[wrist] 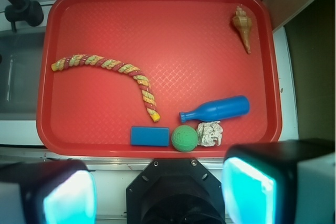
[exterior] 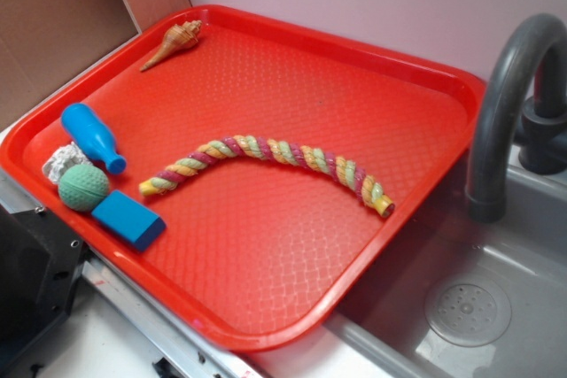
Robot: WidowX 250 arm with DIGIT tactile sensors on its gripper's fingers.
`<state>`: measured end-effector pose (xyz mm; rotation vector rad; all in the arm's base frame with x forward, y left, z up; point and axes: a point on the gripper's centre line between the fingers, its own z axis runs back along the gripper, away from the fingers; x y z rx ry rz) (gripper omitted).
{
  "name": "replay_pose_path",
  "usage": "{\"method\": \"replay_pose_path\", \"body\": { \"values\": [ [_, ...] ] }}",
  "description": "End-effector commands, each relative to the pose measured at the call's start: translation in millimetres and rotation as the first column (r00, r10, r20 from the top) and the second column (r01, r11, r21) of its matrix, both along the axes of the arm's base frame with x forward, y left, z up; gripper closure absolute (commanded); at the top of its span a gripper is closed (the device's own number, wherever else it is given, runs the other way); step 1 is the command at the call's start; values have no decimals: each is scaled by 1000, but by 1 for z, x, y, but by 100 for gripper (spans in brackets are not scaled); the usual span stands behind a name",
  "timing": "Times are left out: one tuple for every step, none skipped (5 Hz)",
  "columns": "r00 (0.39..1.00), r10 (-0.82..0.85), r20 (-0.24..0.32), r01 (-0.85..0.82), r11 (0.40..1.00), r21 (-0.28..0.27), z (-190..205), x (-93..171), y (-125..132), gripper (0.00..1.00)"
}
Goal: Grab the blue bottle.
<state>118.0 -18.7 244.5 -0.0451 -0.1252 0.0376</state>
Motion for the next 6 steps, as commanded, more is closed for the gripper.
{"method": "replay_pose_path", "body": {
  "values": [
    [881,474,-2,-469,870,-152,-16,22,34,0],
    [735,677,-29,-675,728,-119,-35,28,43,0],
    [545,838,7,-835,543,-93,-67,34,65,0],
    [395,919,-2,-917,394,-63,-88,36,78,0],
    [323,946,11,-946,323,-4,-118,35,95,0],
    [266,963,51,-963,264,51,-140,31,108,0]
  ]
}}
